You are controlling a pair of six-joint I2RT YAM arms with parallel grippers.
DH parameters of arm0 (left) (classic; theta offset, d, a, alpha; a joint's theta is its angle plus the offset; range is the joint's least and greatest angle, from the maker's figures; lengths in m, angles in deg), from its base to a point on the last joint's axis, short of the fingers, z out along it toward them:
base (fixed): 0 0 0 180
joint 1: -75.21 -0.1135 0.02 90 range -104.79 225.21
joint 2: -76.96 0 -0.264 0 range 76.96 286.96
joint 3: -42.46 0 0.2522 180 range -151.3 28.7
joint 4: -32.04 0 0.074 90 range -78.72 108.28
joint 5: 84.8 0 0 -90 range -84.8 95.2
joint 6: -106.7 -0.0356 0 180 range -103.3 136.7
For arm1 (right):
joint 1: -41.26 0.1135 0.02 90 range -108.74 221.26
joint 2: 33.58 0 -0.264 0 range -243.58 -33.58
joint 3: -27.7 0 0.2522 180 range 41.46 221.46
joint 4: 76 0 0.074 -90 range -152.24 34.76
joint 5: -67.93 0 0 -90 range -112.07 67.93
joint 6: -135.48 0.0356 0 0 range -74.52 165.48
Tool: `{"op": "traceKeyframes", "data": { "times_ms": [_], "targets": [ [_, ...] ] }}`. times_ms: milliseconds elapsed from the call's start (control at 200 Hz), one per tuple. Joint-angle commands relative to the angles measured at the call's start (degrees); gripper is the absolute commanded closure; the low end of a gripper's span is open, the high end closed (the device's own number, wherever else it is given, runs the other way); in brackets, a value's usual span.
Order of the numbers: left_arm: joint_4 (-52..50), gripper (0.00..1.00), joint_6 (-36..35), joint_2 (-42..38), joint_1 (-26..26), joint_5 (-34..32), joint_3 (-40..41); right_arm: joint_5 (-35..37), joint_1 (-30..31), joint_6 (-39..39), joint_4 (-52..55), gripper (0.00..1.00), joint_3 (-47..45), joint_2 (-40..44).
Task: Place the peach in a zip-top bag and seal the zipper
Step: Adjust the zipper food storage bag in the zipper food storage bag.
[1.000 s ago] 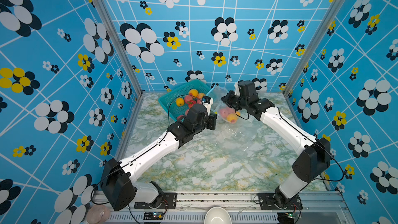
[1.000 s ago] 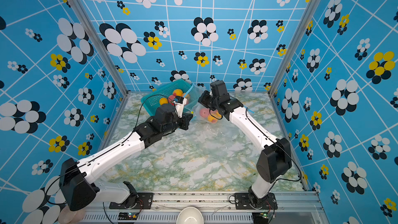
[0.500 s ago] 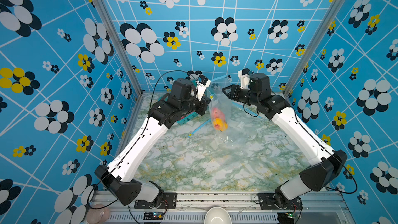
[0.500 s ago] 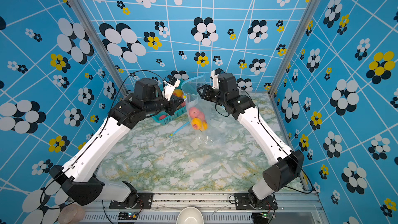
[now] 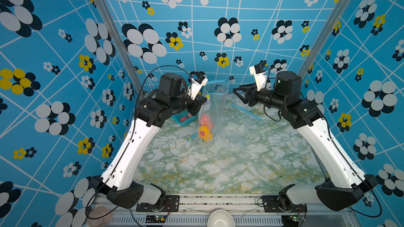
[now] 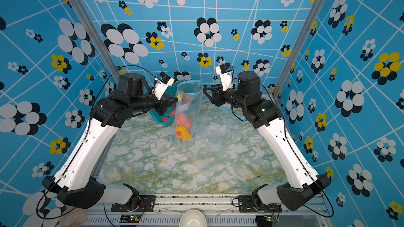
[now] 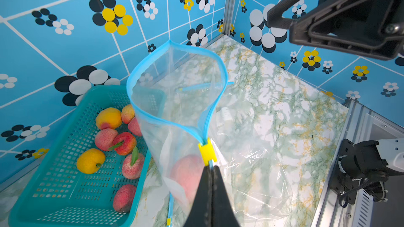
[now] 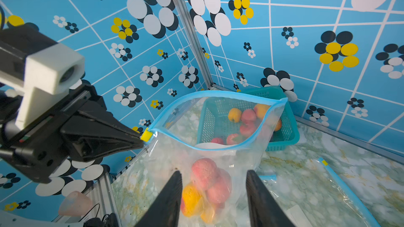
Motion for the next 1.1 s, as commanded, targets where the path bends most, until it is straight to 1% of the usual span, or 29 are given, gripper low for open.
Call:
{"op": "traceKeyframes", "data": {
  "times_ms": [0, 100, 175, 255, 400, 490, 645, 700, 745, 835, 890, 945, 985, 1060, 1095],
  "targets": [
    [-2.67, 1.00, -3.28, -1.36, -0.46, 2.72, -2.65, -3.51, 0.96, -7.97, 2.71, 0.48, 1.96, 0.91],
    [-3.96, 1.00, -4.91, -1.97, -0.39, 3.86, -1.64, -0.40, 3.73, -16.39, 3.50, 0.44, 1.27, 0.48],
    [-5.45, 1.00, -6.46, -2.36, -0.22, 4.85, -1.25, 1.87, 5.77, -23.60, 4.20, 0.43, 1.33, -0.60],
    [-6.88, 1.00, -8.03, -2.62, -0.15, 4.59, -1.16, 0.77, 7.02, -29.92, 5.88, 0.43, 2.78, -1.99],
    [-8.87, 1.00, -10.23, -2.68, -0.08, 4.41, -0.48, -3.35, 8.12, -36.50, 10.56, 0.43, 7.29, -5.26],
    [-9.23, 1.00, -10.69, -2.47, 0.01, 4.60, -0.04, -3.41, 9.02, -40.24, 14.22, 0.43, 9.29, -7.67],
    [-9.70, 1.00, -11.49, -1.97, 0.34, 5.23, -0.12, -2.27, 10.11, -42.98, 17.81, 0.45, 11.11, -11.05],
    [-9.81, 1.00, -11.84, -1.61, 0.57, 5.33, -0.34, -2.60, 10.22, -43.23, 18.22, 0.48, 11.11, -11.76],
    [-9.79, 1.00, -11.94, -1.33, 0.73, 5.25, -0.36, -3.23, 10.30, -43.30, 18.54, 0.53, 11.11, -12.12],
    [-9.79, 1.00, -12.16, -0.79, 0.73, 4.94, -0.54, -3.68, 10.31, -43.55, 19.33, 0.70, 10.82, -12.59],
    [-9.75, 1.00, -12.04, -0.47, 0.73, 4.29, -0.50, -3.33, 10.31, -43.40, 19.03, 0.83, 10.36, -12.50],
    [-9.21, 1.00, -11.57, -0.35, 0.71, 2.90, -0.29, -2.67, 10.31, -43.01, 18.68, 0.91, 9.92, -12.27],
    [-8.51, 1.00, -10.91, -0.41, 0.72, 1.64, 0.04, -2.26, 10.31, -42.48, 18.87, 0.95, 10.08, -12.33],
    [-6.33, 0.88, -9.00, -1.06, 0.56, -0.30, 1.35, -1.09, 10.31, -40.90, 19.74, 1.00, 11.43, -12.94],
    [-5.19, 0.86, -8.12, -1.50, 0.55, -0.39, 2.29, -0.70, 10.31, -40.05, 20.21, 1.00, 12.20, -13.35]
  ]
}}
